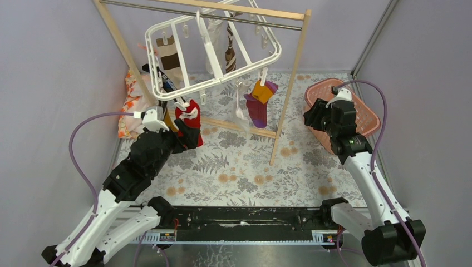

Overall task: Clip the socks to the hanger
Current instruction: Reset both arms

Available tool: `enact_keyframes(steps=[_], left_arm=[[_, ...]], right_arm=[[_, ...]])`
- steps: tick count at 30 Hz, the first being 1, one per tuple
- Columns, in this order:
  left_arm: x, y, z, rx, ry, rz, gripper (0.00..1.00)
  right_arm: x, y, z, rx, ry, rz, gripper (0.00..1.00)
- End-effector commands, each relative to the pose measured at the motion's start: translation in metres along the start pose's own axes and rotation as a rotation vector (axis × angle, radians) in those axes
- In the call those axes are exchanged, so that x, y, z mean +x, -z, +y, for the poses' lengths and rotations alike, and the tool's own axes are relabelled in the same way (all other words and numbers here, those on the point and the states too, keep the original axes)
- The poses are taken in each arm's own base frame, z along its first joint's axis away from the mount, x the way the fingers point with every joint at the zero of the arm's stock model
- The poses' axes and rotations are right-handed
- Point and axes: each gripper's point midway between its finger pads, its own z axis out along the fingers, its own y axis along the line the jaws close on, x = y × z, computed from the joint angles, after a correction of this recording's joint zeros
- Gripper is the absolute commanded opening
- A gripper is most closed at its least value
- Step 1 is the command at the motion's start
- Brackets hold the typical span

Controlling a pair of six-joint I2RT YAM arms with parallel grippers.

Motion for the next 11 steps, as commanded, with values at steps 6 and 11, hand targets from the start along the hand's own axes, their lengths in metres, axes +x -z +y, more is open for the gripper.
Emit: enact_keyframes(steps=[6,11], left_arm=[[-0.0107,0.0063,-0.0021,0.023,0.000,-0.047,0.99],[-0.0106,0.0050,-0.0013,0.011,0.010,-0.044,0.99]], right_arm=[[0.0011,-0.0038,0.0043,-0.036,-0.027,-0.002,0.59],[-0.0011,-0.0026,0.0053,-0.042,-0.026,-0.010,0.61]])
